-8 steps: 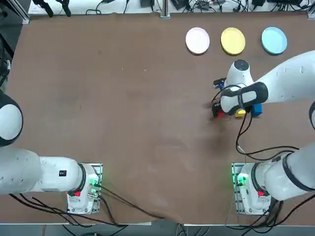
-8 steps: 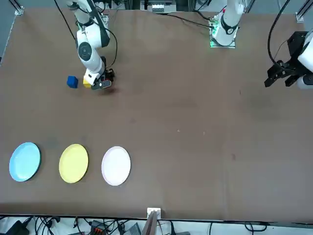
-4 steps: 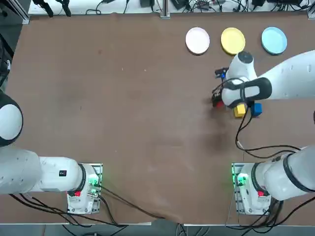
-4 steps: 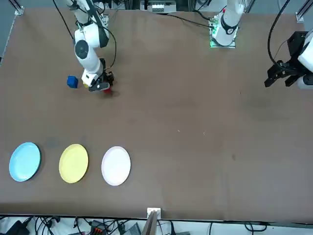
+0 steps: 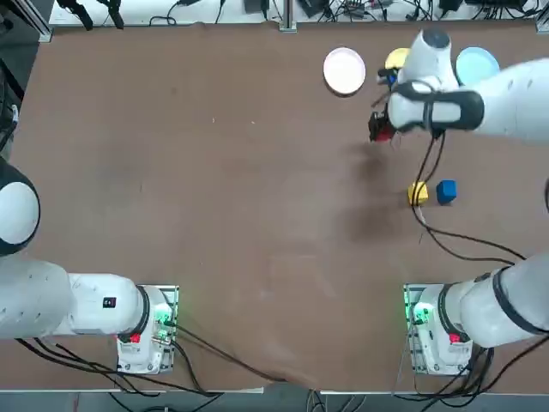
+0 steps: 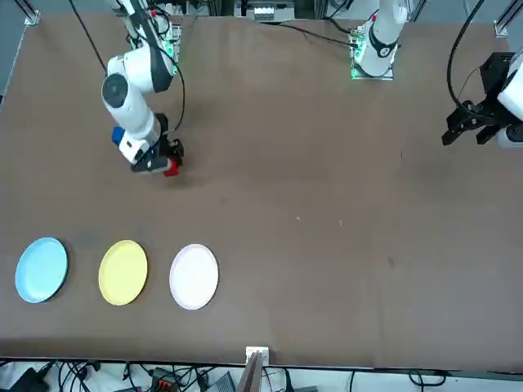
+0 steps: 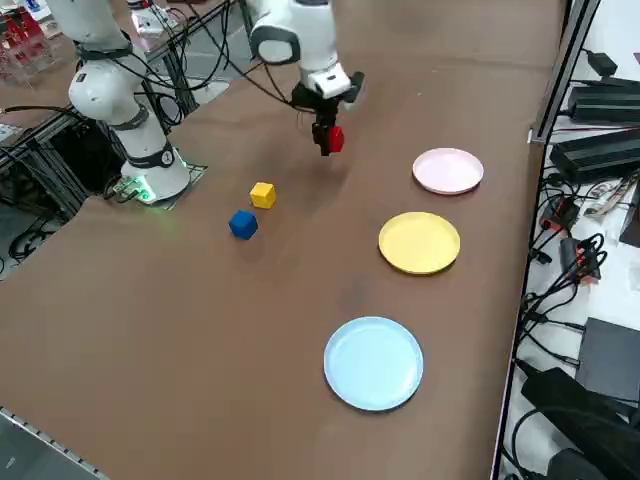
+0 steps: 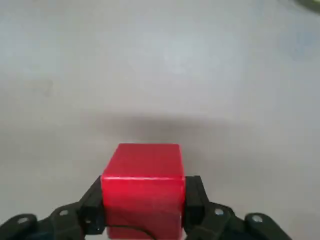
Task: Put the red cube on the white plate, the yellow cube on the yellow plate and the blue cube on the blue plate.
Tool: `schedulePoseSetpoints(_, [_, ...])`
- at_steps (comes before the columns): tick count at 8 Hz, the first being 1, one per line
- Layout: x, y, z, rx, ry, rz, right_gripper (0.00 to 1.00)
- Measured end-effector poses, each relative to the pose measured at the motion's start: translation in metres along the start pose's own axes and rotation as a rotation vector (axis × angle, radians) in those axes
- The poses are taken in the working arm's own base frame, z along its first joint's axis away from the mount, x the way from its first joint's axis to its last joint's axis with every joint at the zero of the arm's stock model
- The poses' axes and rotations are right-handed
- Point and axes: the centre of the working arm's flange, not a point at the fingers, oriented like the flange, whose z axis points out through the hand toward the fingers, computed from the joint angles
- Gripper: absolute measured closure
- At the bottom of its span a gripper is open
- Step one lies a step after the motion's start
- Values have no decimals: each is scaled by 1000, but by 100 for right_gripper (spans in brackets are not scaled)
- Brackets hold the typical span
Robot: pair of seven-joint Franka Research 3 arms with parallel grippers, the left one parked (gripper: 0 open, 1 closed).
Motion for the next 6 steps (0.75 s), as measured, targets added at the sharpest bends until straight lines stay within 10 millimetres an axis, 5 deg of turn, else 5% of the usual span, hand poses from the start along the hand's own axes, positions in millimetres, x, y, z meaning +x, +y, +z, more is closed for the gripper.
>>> schedulePoseSetpoints(3, [108, -30, -32, 7, -22, 34, 30])
schedulePoseSetpoints(6, [185, -46, 15, 12, 25, 27, 30])
